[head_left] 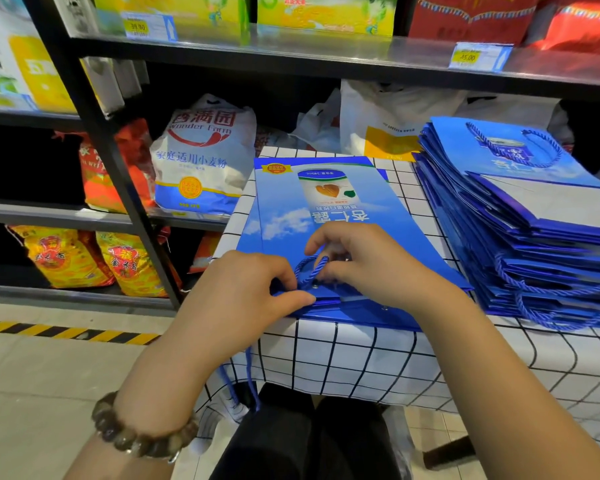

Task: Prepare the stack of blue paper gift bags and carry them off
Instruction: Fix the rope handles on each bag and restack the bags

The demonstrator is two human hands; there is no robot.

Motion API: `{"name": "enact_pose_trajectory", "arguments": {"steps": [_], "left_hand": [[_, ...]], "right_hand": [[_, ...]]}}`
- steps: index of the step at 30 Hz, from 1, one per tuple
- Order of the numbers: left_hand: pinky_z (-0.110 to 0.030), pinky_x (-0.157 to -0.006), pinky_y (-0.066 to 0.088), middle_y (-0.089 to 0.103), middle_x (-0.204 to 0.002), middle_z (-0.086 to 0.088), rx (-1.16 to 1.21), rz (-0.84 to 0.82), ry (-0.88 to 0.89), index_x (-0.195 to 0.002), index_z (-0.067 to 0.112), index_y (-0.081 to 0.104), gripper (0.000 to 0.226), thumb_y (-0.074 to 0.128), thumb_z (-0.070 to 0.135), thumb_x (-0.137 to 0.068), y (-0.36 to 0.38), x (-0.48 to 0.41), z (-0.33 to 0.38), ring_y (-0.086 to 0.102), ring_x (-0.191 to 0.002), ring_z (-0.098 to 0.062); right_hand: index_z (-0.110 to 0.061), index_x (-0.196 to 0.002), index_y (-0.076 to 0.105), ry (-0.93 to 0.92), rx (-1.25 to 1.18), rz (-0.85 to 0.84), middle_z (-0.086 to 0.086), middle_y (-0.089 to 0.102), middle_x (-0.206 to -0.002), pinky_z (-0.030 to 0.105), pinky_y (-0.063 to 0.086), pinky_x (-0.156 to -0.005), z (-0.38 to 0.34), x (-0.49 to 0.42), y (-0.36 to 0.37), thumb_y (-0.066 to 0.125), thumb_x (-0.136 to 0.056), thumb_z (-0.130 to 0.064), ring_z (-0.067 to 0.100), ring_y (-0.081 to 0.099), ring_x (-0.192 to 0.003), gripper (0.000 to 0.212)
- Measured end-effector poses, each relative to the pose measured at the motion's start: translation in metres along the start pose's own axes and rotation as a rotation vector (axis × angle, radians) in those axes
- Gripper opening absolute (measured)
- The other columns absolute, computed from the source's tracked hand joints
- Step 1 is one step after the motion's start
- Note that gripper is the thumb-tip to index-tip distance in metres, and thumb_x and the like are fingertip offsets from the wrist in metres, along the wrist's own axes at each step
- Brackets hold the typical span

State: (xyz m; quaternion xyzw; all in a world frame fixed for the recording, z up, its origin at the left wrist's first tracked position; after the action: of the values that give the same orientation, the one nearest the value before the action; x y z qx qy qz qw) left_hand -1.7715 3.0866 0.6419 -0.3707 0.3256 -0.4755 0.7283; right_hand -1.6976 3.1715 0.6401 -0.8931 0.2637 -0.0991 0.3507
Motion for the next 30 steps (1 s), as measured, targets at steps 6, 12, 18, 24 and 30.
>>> {"name": "enact_pose_trajectory", "arguments": {"steps": [6,12,18,24,30], "left_hand": [[-0.031,-0.072,0.048,0.070,-0.077,0.012,0.010,0.062,0.027,-0.080,0.031,0.071,0.025,0.061,0.053,-0.074,-0.002,0.000,-0.002,0.059,-0.075,-0.005],[-0.029,-0.060,0.044,0.060,-0.059,0.011,0.054,0.133,0.045,-0.076,0.029,0.071,0.022,0.063,0.050,-0.079,-0.005,0.000,-0.003,0.054,-0.062,-0.005],[-0.031,-0.059,0.042,0.067,-0.068,0.003,0.026,0.151,0.073,-0.081,0.028,0.071,0.028,0.056,0.052,-0.084,-0.009,-0.003,0.001,0.053,-0.062,-0.013],[-0.031,-0.059,0.038,0.063,-0.068,0.002,0.005,0.240,0.054,-0.079,0.023,0.069,0.027,0.057,0.047,-0.085,-0.015,-0.006,0.000,0.052,-0.066,-0.016],[-0.025,-0.049,0.044,0.068,-0.082,0.006,-0.137,0.493,0.097,-0.059,0.022,0.062,0.037,0.046,0.049,-0.078,-0.038,0.011,0.019,0.065,-0.067,-0.017]], "right_hand": [[-0.029,-0.093,0.058,-0.004,0.089,-0.084,-0.007,0.063,-0.076,0.020,0.045,-0.070,-0.003,-0.004,0.006,0.062,-0.083,-0.006,0.005,0.058,-0.071,0.026],[-0.029,-0.124,0.055,-0.051,0.365,-0.072,-0.005,0.064,-0.116,0.029,0.045,-0.092,-0.010,0.004,0.007,0.052,-0.092,-0.019,0.011,0.055,-0.110,0.034],[-0.024,-0.135,0.044,0.041,0.113,-0.233,-0.007,0.051,-0.137,0.035,0.037,-0.107,0.004,0.007,0.017,0.040,-0.092,-0.008,0.009,0.043,-0.127,0.047],[-0.028,-0.138,0.039,-0.016,0.221,-0.241,-0.006,0.051,-0.135,0.026,0.037,-0.103,0.004,0.007,0.023,0.046,-0.094,-0.012,0.009,0.046,-0.122,0.047],[-0.023,-0.138,0.040,-0.031,0.305,-0.266,-0.004,0.049,-0.136,0.025,0.038,-0.099,0.000,-0.001,0.022,0.041,-0.097,-0.010,0.012,0.047,-0.120,0.043]]}}
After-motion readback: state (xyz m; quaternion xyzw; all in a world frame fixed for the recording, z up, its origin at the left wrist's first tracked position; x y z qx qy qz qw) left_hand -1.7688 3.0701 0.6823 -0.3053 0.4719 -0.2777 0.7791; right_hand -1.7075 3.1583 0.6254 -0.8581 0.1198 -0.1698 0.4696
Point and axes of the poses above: each hand's wrist, its own x-axis away from the middle knuckle, its own y-axis out of the palm, z = x × y, the point moved 10 cm from there along -x, towards the middle knuckle
